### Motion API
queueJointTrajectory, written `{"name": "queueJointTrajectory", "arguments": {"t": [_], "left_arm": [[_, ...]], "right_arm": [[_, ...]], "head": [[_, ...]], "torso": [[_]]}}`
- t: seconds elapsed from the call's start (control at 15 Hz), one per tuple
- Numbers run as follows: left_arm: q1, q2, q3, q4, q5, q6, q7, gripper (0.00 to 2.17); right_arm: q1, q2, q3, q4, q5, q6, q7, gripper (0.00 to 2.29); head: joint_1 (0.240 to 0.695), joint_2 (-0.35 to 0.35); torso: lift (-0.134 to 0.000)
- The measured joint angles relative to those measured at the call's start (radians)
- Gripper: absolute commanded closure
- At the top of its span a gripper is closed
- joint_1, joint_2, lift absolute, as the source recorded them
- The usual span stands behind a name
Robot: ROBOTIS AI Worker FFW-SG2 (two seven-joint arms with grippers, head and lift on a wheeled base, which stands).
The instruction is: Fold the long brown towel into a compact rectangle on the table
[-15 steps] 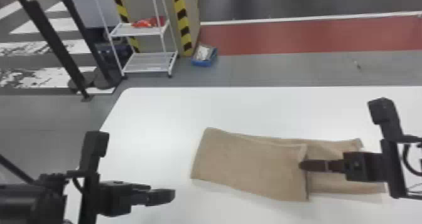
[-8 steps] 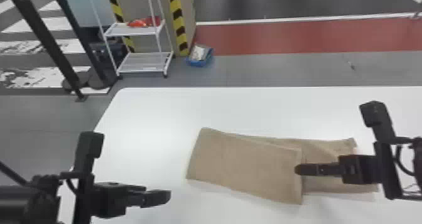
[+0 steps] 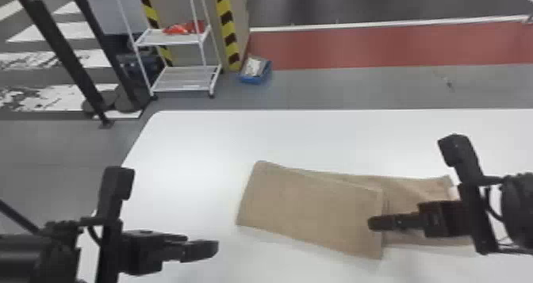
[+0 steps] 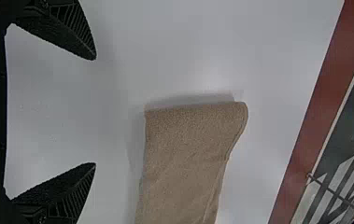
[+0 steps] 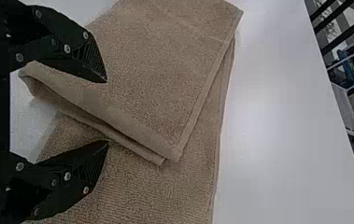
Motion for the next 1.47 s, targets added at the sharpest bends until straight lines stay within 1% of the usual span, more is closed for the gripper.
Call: {"name": "queueJointTrajectory", "arguments": {"t": [0.07, 0.13, 0.27, 0.4, 0.47, 0.6, 0.67, 0.73, 0.93, 1.33, 1.47], "left_arm": [[0.001, 0.0, 0.001, 0.0, 0.0, 0.0, 0.0, 0.07], [0.001, 0.0, 0.001, 0.001, 0.0, 0.0, 0.0, 0.07], [0.002, 0.0, 0.002, 0.002, 0.0, 0.0, 0.001, 0.07], [0.002, 0.0, 0.002, 0.002, 0.0, 0.0, 0.001, 0.07], [0.002, 0.0, 0.003, 0.002, 0.0, 0.0, 0.001, 0.07], [0.002, 0.0, 0.003, 0.002, 0.0, 0.0, 0.001, 0.07], [0.002, 0.0, 0.003, 0.003, 0.0, 0.0, 0.001, 0.07], [0.002, 0.0, 0.003, 0.005, 0.0, 0.0, 0.001, 0.07], [0.002, 0.001, 0.003, 0.009, 0.0, 0.0, 0.001, 0.07], [0.002, 0.001, 0.005, 0.01, 0.0, 0.0, 0.001, 0.07], [0.003, 0.001, 0.005, 0.011, 0.0, 0.0, 0.001, 0.07]], "right_arm": [[-0.002, 0.001, 0.003, 0.004, 0.001, 0.0, 0.0, 0.71], [-0.003, 0.001, 0.003, 0.005, 0.001, 0.0, 0.0, 0.71], [-0.007, 0.003, -0.001, 0.006, 0.001, 0.0, 0.0, 0.85], [-0.011, 0.003, -0.003, 0.008, 0.001, 0.0, -0.003, 0.88], [-0.012, 0.003, -0.003, 0.011, 0.003, 0.0, -0.004, 1.07], [-0.019, 0.003, -0.003, 0.023, 0.007, 0.0, -0.006, 1.12], [-0.021, 0.003, -0.003, 0.028, 0.008, 0.0, -0.007, 1.28], [-0.022, 0.003, -0.003, 0.032, 0.009, 0.0, -0.009, 1.35], [-0.016, 0.007, -0.024, 0.031, 0.002, 0.0, -0.014, 1.35], [0.009, 0.019, -0.085, -0.036, -0.074, 0.0, -0.011, 1.35], [0.011, 0.019, -0.103, -0.042, -0.087, 0.0, -0.009, 1.35]], "head": [[0.695, 0.163], [0.695, 0.165], [0.695, 0.165], [0.695, 0.163], [0.695, 0.161], [0.695, 0.159], [0.695, 0.158], [0.695, 0.157], [0.695, 0.151], [0.695, 0.162], [0.695, 0.159]], "torso": [[-0.124], [-0.124], [-0.124], [-0.124], [-0.124], [-0.124], [-0.124], [-0.124], [-0.124], [-0.124], [-0.124]]}}
